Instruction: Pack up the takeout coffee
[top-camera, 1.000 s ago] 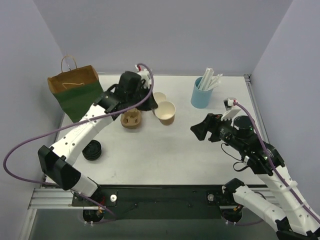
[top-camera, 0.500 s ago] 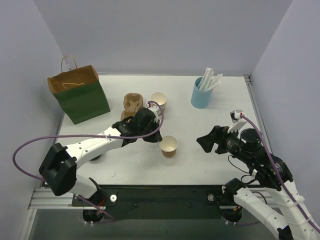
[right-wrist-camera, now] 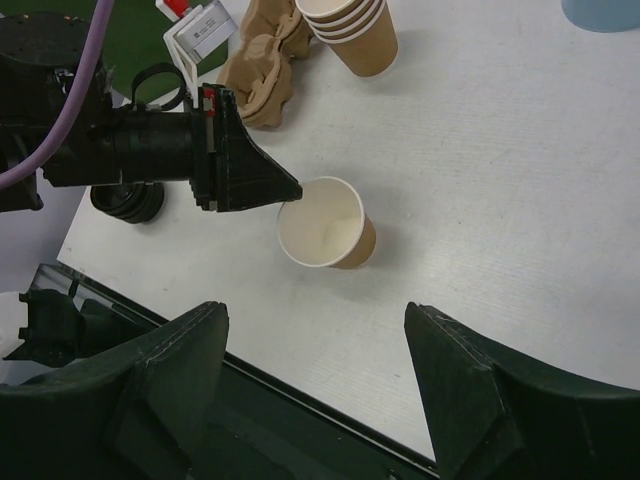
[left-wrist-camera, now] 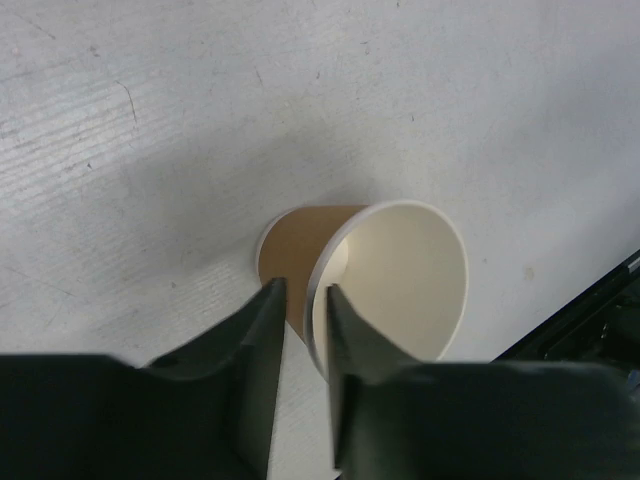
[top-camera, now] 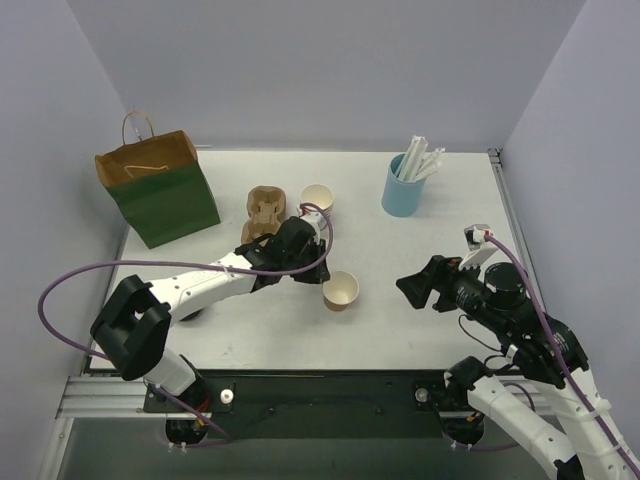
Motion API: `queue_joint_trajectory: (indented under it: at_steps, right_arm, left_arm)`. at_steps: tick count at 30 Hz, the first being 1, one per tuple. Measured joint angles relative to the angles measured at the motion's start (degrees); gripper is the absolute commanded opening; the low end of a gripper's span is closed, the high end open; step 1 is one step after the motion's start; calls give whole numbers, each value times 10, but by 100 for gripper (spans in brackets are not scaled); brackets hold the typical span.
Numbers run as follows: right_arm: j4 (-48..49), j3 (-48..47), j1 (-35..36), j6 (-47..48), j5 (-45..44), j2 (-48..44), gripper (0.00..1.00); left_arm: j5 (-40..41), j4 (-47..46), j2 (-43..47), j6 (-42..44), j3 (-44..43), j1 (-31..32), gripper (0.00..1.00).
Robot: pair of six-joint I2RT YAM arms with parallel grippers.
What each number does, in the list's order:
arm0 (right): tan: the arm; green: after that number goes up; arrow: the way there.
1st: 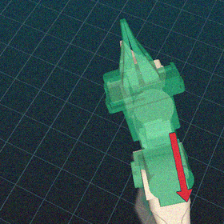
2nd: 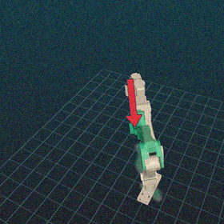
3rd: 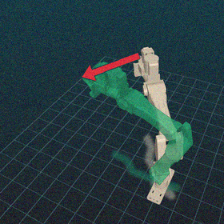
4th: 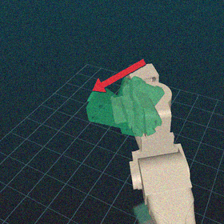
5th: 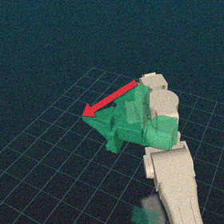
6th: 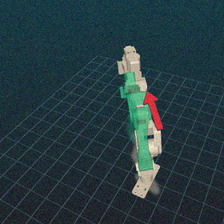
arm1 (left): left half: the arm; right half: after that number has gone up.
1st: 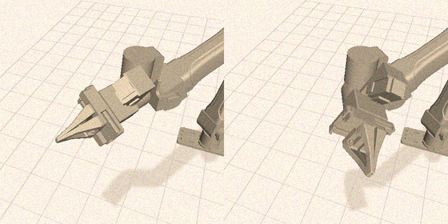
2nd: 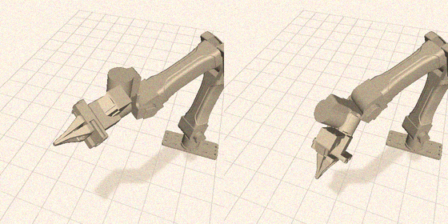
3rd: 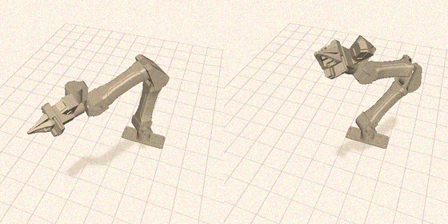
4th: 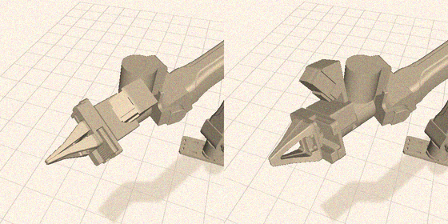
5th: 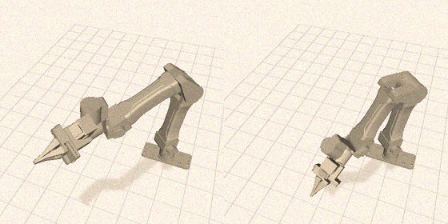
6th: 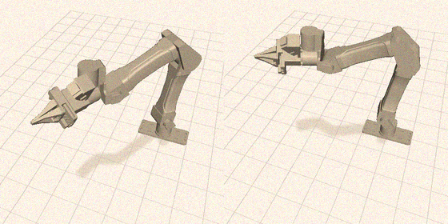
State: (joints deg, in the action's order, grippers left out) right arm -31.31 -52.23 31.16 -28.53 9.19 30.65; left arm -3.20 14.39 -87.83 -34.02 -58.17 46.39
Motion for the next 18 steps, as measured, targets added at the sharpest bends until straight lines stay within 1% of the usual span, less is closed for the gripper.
queue_joint_trajectory:
  at_steps: [1, 2, 3, 7, 9, 11, 12, 14, 17, 18]
  right_arm:
    - [-1, 1, 0, 0, 0, 0, 73]
    - [-3, 1, 0, 0, 0, 0, 73]
    - [-3, 1, 0, 0, 0, 0, 73]
    - [-3, 1, 0, 0, 0, 0, 73]
    - [-3, 1, 0, 0, 1, 0, 73]
    - [-3, 1, 0, 0, 1, 0, 73]
    - [-3, 1, 0, -1, 1, 0, 73]
    - [-3, 3, 0, -2, 1, -1, 73]
    - [-3, 9, 0, -5, 1, -3, 73]
    - [-3, 10, 0, -6, 1, -3, 73]
  left_arm:
    - [2, 2, 0, 1, 0, 0, 48]
    - [6, 9, 0, 1, -3, 0, 56]
    - [11, 23, 0, 2, -9, 0, 61]
    - [63, 110, 3, 6, -61, -1, 61]
    - [106, 156, 16, 7, -93, -5, 58]
    - [157, 208, 43, -1, -114, -27, 56]
    - [174, 223, 57, -4, -115, -43, 56]
    - [200, 256, 99, -8, -103, -105, 56]
    - [235, 283, 167, -6, -50, -243, 56]
    - [243, 293, 180, -1, -36, -275, 56]
